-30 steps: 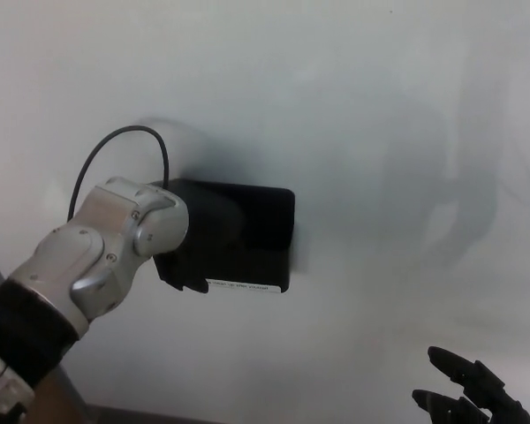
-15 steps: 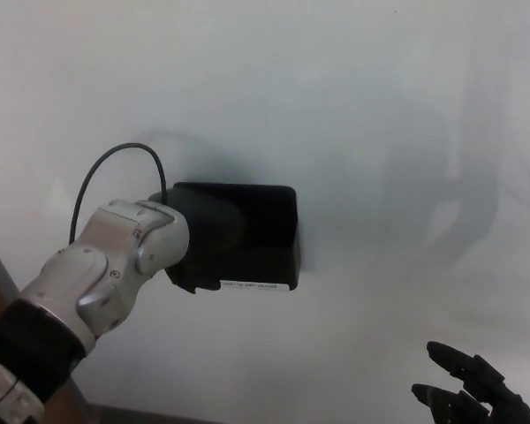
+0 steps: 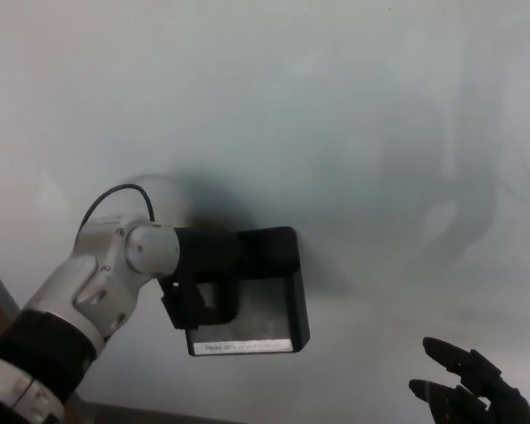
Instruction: A magnetic marker holder is on the left hand side of the white board, the robot put the index and middle finger into the opening of the container and pull off the magnetic holder and hand it to a human on the left hand side.
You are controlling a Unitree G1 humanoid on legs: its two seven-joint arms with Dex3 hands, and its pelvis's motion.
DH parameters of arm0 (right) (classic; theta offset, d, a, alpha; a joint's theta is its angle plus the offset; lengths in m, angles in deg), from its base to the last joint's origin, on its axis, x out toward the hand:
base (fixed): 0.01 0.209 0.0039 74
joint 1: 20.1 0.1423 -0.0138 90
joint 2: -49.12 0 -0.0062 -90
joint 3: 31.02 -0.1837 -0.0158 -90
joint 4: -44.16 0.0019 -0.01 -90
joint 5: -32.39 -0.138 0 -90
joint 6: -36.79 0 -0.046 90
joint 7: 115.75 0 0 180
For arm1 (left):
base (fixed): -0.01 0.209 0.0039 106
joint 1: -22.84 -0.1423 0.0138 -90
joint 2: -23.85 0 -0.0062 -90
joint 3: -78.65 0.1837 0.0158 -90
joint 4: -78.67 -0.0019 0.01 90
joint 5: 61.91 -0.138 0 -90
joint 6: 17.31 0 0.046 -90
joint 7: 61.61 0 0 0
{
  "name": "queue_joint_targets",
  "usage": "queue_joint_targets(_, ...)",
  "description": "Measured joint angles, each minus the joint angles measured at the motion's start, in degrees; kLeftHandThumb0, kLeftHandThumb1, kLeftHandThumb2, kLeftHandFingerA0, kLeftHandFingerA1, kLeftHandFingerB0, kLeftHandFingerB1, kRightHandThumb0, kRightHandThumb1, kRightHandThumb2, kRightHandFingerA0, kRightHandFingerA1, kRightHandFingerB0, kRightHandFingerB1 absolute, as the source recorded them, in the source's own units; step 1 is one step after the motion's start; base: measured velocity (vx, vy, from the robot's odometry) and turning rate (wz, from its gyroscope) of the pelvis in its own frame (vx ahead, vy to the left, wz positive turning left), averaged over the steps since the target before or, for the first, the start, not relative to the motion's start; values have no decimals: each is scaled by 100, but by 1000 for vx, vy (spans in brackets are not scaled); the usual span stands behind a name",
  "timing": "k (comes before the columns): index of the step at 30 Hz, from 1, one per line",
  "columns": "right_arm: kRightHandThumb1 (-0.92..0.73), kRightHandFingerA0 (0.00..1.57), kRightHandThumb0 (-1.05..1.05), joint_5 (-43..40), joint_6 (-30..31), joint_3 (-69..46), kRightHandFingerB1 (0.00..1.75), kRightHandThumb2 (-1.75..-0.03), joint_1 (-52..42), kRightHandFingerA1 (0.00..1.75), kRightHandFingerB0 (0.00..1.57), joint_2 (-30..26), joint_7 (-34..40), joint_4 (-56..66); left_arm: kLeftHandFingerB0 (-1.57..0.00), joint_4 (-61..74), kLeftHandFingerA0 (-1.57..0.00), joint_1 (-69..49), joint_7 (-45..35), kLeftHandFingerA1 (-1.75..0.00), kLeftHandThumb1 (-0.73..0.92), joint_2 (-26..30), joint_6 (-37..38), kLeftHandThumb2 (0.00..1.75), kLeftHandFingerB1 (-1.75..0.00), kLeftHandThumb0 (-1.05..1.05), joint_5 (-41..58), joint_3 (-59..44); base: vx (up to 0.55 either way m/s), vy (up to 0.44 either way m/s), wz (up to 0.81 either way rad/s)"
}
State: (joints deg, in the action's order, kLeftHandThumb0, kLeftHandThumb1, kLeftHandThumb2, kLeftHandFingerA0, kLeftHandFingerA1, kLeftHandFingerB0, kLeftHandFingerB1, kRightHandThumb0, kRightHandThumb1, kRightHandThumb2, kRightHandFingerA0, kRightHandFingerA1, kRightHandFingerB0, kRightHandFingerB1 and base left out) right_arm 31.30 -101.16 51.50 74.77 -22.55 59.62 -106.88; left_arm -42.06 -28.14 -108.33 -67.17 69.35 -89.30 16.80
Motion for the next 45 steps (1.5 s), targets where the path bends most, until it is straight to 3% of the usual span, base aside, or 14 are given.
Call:
queue_joint_targets(3,-76,72,-60,11,0,8,42,-63,29,48,57,-1,6,-1,-85,-94,-100,1,-336,-151,62,-42,-177,100,-125,-7,217,-152,0,0,0)
queue_joint_targets(10,-75,71,-60,26,0,16,42,-63,80,48,57,-2,18,-1,-81,-164,-87,-13,-979,-153,64,-192,-818,89,-133,-9,732,-598,0,0,0)
queue_joint_targets(11,-76,71,-59,26,0,15,42,-63,83,48,57,-2,18,-1,-76,-163,-83,-23,-1024,-155,64,-203,-867,77,-135,-11,776,-644,0,0,0)
queue_joint_targets(19,-75,72,-59,29,1,13,43,-63,133,48,57,1,13,0,-78,174,-96,-463,-1473,-164,70,-451,-1594,82,-141,-8,1460,-1313,0,0,0)
queue_joint_targets(20,-76,72,-58,28,1,14,43,-63,134,48,57,1,12,0,-89,232,-101,-538,-1502,-147,69,-487,-1654,83,-122,-13,1538,-1394,0,0,0)
queue_joint_targets(21,-76,72,-58,29,1,14,43,-63,135,48,57,1,9,0,-89,327,-101,-663,-1551,-147,69,-559,-1753,83,-122,-13,1664,-1529,0,0,0)
queue_joint_targets(22,-76,72,-58,29,1,15,42,-63,135,48,56,1,8,1,-96,367,-105,-723,-1572,-125,67,-594,-1807,82,-96,-11,1731,-1584,0,0,0)
queue_joint_targets(24,-76,73,-60,33,1,21,42,-63,139,48,57,1,5,2,-91,510,-99,-911,-1629,-134,71,-699,-1970,73,-87,-14,1908,-1759,0,0,0)
queue_joint_targets(25,-76,73,-60,34,1,21,41,-63,138,47,58,1,5,2,-96,564,-106,-981,-1645,-131,67,-740,-2025,65,-71,-17,1968,-1818,0,0,0)
queue_joint_targets(28,-76,73,-59,54,1,45,42,-63,141,48,57,2,6,2,-94,832,-110,-1399,-1733,-124,62,-1000,-2304,58,-65,-31,2319,-2114,0,0,0)
queue_joint_targets(31,-76,73,-60,62,1,61,42,-63,140,48,56,2,6,2,-96,990,-113,-1655,-1785,-120,54,-1145,-2447,57,-70,-33,2529,-2299,0,0,0)
queue_joint_targets(37,-76,74,-58,67,1,83,43,-63,135,48,56,6,3,1,-96,1340,-119,-2301,-1919,-105,68,-1406,-2782,61,-68,-49,3105,-2842,0,0,0)
queue_joint_targets(38,-76,74,-59,67,1,88,42,-63,133,48,57,7,3,1,-84,1422,-106,-2429,-1937,-107,73,-1448,-2840,61,-78,-50,3217,-2969,0,0,0)
queue_joint_targets(45,-77,74,-58,71,1,124,42,-63,127,48,56,12,2,0,-78,1744,-95,-2946,-1952,-111,77,-1565,-3107,63,-71,-59,3769,-3639,0,0,0)
